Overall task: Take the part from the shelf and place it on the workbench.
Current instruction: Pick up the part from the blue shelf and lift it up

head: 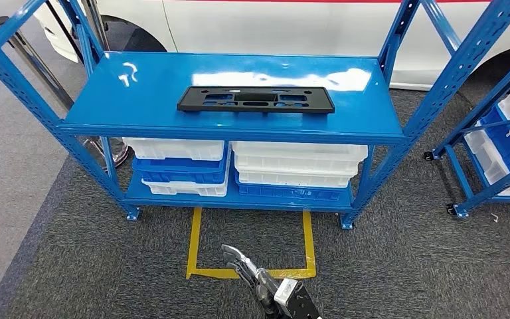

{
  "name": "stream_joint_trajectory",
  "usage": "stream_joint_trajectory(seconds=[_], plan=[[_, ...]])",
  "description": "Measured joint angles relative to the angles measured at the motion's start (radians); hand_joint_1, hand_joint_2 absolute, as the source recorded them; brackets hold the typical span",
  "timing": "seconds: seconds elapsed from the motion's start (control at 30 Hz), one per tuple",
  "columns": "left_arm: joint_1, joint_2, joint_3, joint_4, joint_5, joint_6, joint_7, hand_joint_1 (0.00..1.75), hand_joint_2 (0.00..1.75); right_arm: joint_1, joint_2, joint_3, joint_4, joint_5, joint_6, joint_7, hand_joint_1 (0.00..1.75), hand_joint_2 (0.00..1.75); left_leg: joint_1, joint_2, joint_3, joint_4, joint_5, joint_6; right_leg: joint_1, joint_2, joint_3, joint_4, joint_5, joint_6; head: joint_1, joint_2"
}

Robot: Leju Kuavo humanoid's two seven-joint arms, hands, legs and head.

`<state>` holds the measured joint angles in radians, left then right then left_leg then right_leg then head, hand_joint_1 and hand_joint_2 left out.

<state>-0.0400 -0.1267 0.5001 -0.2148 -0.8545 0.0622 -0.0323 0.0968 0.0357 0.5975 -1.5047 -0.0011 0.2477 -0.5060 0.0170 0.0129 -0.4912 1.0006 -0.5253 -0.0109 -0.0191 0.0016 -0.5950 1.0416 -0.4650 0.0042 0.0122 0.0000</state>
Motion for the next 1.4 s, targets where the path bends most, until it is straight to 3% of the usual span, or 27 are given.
stream_joint_trajectory(seconds=[0.07, 0.17, 0.2, 0.23, 0.27, 0.33, 0.37, 0.4, 0.5, 0.57, 0.67, 0.7, 0.73, 0.77, 0.83, 0.9, 0.97, 1.07, 1.17, 1.2, 1.23, 1.27, 1.33, 1.4], plan=[[-0.001, 0.0, 0.002, 0.0, 0.0, 0.002, 0.005, 0.0, 0.0, 0.0, -0.003, 0.006, -0.014, -0.004, -0.033, 0.009, 0.0, 0.0, 0.003, -0.002, -0.017, 0.044, -0.03, -0.008, -0.004, -0.001, 0.008, -0.008, 0.0, -0.014, -0.001, 0.0], [0.0, -0.001, 0.006, 0.001, 0.0, 0.003, 0.013, 0.0, 0.0, 0.0, -0.011, 0.021, -0.045, -0.023, -0.076, 0.026, 0.0, 0.0, 0.004, -0.004, -0.119, 0.24, -0.112, -0.014, 0.0, -0.002, 0.015, -0.012, -0.005, -0.026, -0.002, 0.0], [0.001, -0.001, 0.008, 0.001, -0.001, 0.003, 0.015, 0.0, 0.0, 0.0, -0.014, 0.027, -0.057, -0.024, -0.088, 0.025, 0.0, 0.0, 0.004, -0.004, -0.149, 0.288, -0.119, -0.015, 0.001, -0.001, 0.017, -0.012, -0.007, -0.028, -0.002, 0.0], [0.002, -0.001, 0.01, 0.002, -0.003, 0.003, 0.016, 0.0, 0.0, 0.0, -0.017, 0.033, -0.068, -0.018, -0.098, 0.018, 0.0, 0.0, 0.004, -0.004, -0.162, 0.299, -0.105, -0.015, 0.002, 0.0, 0.02, -0.011, -0.008, -0.029, -0.002, 0.0], [0.003, -0.001, 0.012, 0.002, -0.005, 0.003, 0.017, 0.0, 0.0, -0.003, -0.02, 0.04, -0.082, -0.008, -0.106, 0.007, 0.0, 0.0, 0.005, -0.004, -0.155, 0.267, -0.07, -0.014, 0.003, 0.003, 0.023, -0.011, -0.01, -0.028, -0.002, 0.0], [0.002, 0.0, 0.015, 0.002, -0.014, 0.0, 0.017, 0.0, 0.0, -0.014, -0.024, 0.058, -0.11, 0.011, -0.107, -0.02, 0.0, 0.0, 0.004, -0.004, -0.107, 0.137, 0.012, -0.01, 0.004, 0.007, 0.03, -0.007, -0.017, -0.023, -0.001, 0.0], [0.001, 0.0, 0.016, 0.002, -0.017, -0.003, 0.017, 0.0, 0.0, -0.021, -0.025, 0.068, -0.124, 0.014, -0.102, -0.032, 0.0, 0.0, 0.003, -0.005, -0.084, 0.078, 0.036, -0.007, 0.006, 0.009, 0.03, -0.004, -0.02, -0.018, -0.001, 0.0], [-0.001, 0.0, 0.016, 0.002, -0.021, -0.005, 0.017, 0.0, 0.0, -0.027, -0.027, 0.077, -0.137, 0.015, -0.095, -0.043, 0.0, 0.0, 0.002, -0.006, -0.073, 0.045, 0.044, -0.003, 0.008, 0.01, 0.028, -0.002, -0.021, -0.013, -0.001, 0.0], [-0.004, -0.001, 0.018, 0.002, -0.028, -0.014, 0.017, 0.0, 0.0, -0.044, -0.034, 0.099, -0.184, 0.019, -0.077, -0.072, 0.0, 0.0, 0.0, -0.008, -0.071, 0.029, 0.042, 0.013, 0.009, 0.009, 0.023, -0.002, -0.021, 0.003, -0.001, 0.0], [-0.003, -0.001, 0.019, 0.003, -0.033, -0.016, 0.017, 0.0, 0.0, -0.058, -0.04, 0.113, -0.219, 0.024, -0.07, -0.08, 0.0, 0.0, 0.003, -0.006, -0.069, 0.023, 0.046, 0.027, 0.007, 0.007, 0.009, 0.032, -0.046, 0.012, -0.001, 0.0], [-0.005, 0.0, 0.021, 0.003, -0.039, -0.017, 0.017, 0.0, 0.0, -0.078, -0.049, 0.128, -0.257, 0.039, -0.07, -0.082, 0.0, 0.0, 0.001, -0.004, -0.068, 0.021, 0.047, 0.04, 0.006, 0.004, -0.074, 0.21, -0.132, 0.019, 0.0, 0.0], [-0.005, 0.0, 0.022, 0.003, -0.039, -0.018, 0.017, 0.0, 0.0, -0.082, -0.052, 0.131, -0.264, 0.043, -0.072, -0.082, 0.0, 0.0, 0.0, -0.004, -0.067, 0.022, 0.046, 0.041, 0.006, 0.004, -0.1, 0.261, -0.146, 0.02, -0.001, 0.0], [-0.005, 0.0, 0.023, 0.003, -0.039, -0.018, 0.017, 0.0, 0.0, -0.085, -0.055, 0.134, -0.27, 0.047, -0.074, -0.082, 0.0, 0.0, -0.002, -0.004, -0.066, 0.022, 0.045, 0.042, 0.006, 0.004, -0.111, 0.28, -0.142, 0.019, -0.001, 0.0], [-0.005, 0.0, 0.023, 0.003, -0.039, -0.018, 0.017, 0.0, 0.0, -0.088, -0.057, 0.137, -0.275, 0.05, -0.077, -0.082, 0.0, 0.0, -0.003, -0.005, -0.063, 0.022, 0.044, 0.042, 0.007, 0.004, -0.103, 0.259, -0.117, 0.016, 0.0, 0.0], [-0.005, -0.001, 0.024, 0.003, -0.04, -0.018, 0.017, 0.0, 0.0, -0.093, -0.06, 0.14, -0.286, 0.055, -0.085, -0.083, 0.0, 0.0, -0.006, -0.006, -0.057, 0.022, 0.041, 0.041, 0.011, 0.004, -0.043, 0.129, -0.046, 0.001, 0.0, 0.0], [-0.005, -0.004, 0.024, 0.003, -0.041, -0.018, 0.016, 0.0, 0.0, -0.098, -0.061, 0.141, -0.293, 0.056, -0.09, -0.082, 0.0, 0.0, -0.009, -0.007, -0.057, 0.023, 0.038, 0.035, 0.019, 0.002, 0.005, 0.021, -0.009, -0.013, 0.0, 0.0], [-0.006, -0.005, 0.025, 0.003, -0.041, -0.018, 0.015, 0.0, 0.0, -0.1, -0.063, 0.142, -0.297, 0.056, -0.092, -0.082, 0.0, 0.0, -0.01, -0.007, -0.059, 0.021, 0.038, 0.025, 0.024, 0.001, 0.014, -0.003, -0.01, -0.017, 0.0, 0.0], [-0.007, -0.004, 0.025, 0.003, -0.042, -0.017, 0.015, 0.0, 0.0, -0.101, -0.066, 0.143, -0.302, 0.057, -0.092, -0.082, 0.0, 0.0, -0.009, -0.006, -0.064, 0.042, 0.016, 0.01, 0.013, 0.001, 0.027, -0.025, -0.002, -0.027, -0.001, 0.0], [-0.007, -0.004, 0.026, 0.003, -0.042, -0.016, 0.015, 0.0, 0.0, -0.104, -0.067, 0.145, -0.304, 0.058, -0.093, -0.082, 0.0, 0.0, -0.004, -0.009, -0.138, 0.201, -0.068, -0.001, 0.009, -0.003, 0.034, -0.035, 0.002, -0.034, -0.002, 0.0], [-0.007, -0.004, 0.027, 0.004, -0.042, -0.016, 0.015, 0.0, 0.0, -0.104, -0.067, 0.145, -0.304, 0.058, -0.093, -0.082, 0.0, 0.0, -0.002, -0.009, -0.167, 0.257, -0.087, -0.005, 0.009, -0.003, 0.034, -0.034, 0.002, -0.035, -0.002, 0.0], [-0.006, -0.004, 0.027, 0.004, -0.042, -0.016, 0.015, 0.0, 0.0, -0.104, -0.068, 0.145, -0.304, 0.058, -0.093, -0.081, 0.0, 0.0, -0.001, -0.008, -0.183, 0.286, -0.087, -0.008, 0.009, -0.003, 0.034, -0.034, 0.001, -0.035, -0.002, 0.0], [-0.005, -0.003, 0.027, 0.004, -0.042, -0.016, 0.015, 0.0, 0.0, -0.104, -0.068, 0.145, -0.304, 0.058, -0.093, -0.081, 0.0, 0.0, 0.001, -0.008, -0.18, 0.276, -0.067, -0.011, 0.008, -0.002, 0.034, -0.032, 0.0, -0.033, -0.002, 0.0], [-0.004, -0.002, 0.029, 0.004, -0.042, -0.016, 0.015, 0.0, 0.0, -0.104, -0.068, 0.146, -0.304, 0.059, -0.094, -0.08, 0.0, 0.0, 0.006, -0.008, -0.128, 0.156, 0.007, -0.014, 0.005, 0.001, 0.035, -0.024, -0.006, -0.027, -0.002, 0.0], [-0.006, -0.001, 0.03, 0.004, -0.042, -0.017, 0.015, 0.0, 0.0, -0.105, -0.068, 0.146, -0.304, 0.059, -0.095, -0.08, 0.0, 0.0, 0.004, -0.011, -0.079, 0.049, 0.046, -0.008, 0.008, 0.003, 0.032, -0.012, -0.014, -0.015, -0.002, 0.0]])
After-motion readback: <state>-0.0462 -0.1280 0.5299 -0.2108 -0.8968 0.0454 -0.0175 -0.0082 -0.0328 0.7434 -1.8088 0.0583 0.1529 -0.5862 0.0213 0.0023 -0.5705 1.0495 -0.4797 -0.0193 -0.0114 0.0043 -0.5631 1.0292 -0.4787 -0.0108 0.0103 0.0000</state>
